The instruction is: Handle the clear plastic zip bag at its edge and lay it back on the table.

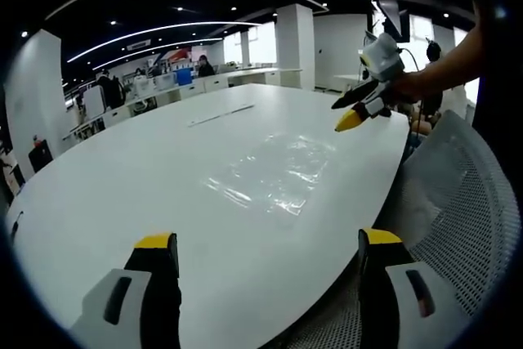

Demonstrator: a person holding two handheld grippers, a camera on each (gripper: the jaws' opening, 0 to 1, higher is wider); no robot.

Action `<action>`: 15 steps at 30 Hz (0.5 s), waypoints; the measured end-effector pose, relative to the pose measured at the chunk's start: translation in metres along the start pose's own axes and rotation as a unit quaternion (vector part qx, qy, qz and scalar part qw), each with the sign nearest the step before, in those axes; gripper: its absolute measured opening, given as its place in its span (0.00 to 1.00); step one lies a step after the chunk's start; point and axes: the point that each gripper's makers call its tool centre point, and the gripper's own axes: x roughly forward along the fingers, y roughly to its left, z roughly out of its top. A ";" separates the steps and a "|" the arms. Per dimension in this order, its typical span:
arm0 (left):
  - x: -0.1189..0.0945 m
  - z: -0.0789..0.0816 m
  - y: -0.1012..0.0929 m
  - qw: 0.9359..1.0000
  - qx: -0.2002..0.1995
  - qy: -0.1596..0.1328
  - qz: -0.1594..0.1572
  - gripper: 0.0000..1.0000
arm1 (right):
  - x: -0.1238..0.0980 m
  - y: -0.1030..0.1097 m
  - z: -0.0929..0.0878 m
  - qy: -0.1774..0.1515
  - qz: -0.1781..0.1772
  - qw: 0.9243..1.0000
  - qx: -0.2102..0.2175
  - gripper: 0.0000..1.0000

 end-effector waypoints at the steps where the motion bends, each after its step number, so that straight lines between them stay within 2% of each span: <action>1: 0.000 0.000 0.000 1.000 0.001 0.000 0.000 0.91 | 0.000 0.000 0.000 0.000 0.000 1.000 0.001 0.68; 15: 0.000 0.001 0.001 1.000 -0.001 -0.003 0.002 0.90 | 0.015 0.002 -0.011 0.018 0.005 1.000 0.005 0.63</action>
